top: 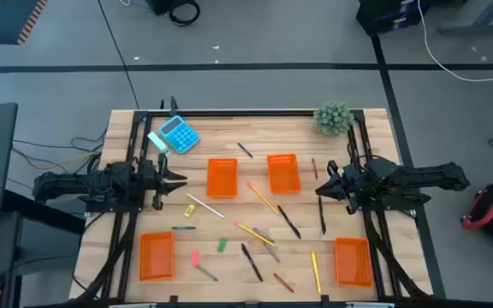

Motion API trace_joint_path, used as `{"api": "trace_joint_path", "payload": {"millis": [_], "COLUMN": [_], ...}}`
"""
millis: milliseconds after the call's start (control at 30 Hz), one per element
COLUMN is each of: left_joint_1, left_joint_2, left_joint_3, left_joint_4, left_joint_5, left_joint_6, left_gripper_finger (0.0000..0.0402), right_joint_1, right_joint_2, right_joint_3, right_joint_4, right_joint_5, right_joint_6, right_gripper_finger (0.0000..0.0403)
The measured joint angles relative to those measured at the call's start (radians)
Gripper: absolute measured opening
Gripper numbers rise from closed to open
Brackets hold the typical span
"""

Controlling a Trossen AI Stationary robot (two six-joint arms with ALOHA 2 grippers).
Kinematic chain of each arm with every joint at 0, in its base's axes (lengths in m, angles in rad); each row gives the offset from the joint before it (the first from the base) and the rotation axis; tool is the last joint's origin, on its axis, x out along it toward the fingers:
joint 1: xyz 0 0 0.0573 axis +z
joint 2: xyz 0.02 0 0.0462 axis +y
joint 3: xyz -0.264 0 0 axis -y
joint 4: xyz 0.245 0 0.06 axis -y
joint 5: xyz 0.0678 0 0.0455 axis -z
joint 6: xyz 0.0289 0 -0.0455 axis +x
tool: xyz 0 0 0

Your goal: Sort crayons/erasers/pens/pencils in bins

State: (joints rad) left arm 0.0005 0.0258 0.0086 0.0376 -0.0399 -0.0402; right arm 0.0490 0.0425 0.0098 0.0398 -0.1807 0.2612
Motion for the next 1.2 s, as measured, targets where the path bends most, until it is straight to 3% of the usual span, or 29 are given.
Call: {"api": "trace_joint_path", "payload": {"millis": [1200], "left_joint_1": [0.0], "left_joint_2": [0.0], "left_joint_3": [0.0], "left_joint_4": [0.0], "left_joint_5": [0.0], "left_joint_6": [0.0], "left_gripper_finger": [0.0084], "right_joint_1": [0.0], "right_joint_2": [0.0], "right_joint_3": [0.0], "right_joint_4": [0.0], "right_joint_5": [0.0], "right_joint_6": [0.0], "right_gripper_finger": [0.0039]}}
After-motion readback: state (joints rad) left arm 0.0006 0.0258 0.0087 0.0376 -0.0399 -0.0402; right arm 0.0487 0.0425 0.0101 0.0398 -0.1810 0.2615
